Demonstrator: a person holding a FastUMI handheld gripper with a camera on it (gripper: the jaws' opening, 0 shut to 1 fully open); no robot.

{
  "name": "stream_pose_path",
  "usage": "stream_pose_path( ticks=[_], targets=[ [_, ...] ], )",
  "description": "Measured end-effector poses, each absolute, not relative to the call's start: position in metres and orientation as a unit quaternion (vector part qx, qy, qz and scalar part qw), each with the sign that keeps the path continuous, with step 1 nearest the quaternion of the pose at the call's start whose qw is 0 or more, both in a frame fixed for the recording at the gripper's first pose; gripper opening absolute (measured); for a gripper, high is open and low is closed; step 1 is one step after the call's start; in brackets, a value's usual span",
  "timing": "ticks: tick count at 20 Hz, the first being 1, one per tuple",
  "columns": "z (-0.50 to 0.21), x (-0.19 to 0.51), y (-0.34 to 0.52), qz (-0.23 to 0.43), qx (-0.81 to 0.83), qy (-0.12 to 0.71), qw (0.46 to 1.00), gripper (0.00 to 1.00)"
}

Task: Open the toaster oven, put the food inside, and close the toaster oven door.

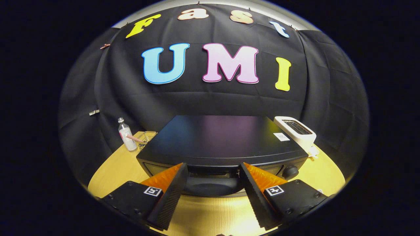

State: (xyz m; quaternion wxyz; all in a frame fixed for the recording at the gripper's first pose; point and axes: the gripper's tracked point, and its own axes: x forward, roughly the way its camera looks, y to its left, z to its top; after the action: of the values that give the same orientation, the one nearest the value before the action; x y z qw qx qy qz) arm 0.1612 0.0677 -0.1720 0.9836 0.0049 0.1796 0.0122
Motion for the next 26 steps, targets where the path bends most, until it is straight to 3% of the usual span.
stream_pose_path(
  ticks=[17, 26],
  targets=[
    [-0.196, 0.096, 0.071, 0.019, -0.006, 0.21, 0.978, 0.98],
    [-0.272, 0.025, 0.077, 0.06, -0.057, 0.296, 0.952, 0.99]
  ],
)
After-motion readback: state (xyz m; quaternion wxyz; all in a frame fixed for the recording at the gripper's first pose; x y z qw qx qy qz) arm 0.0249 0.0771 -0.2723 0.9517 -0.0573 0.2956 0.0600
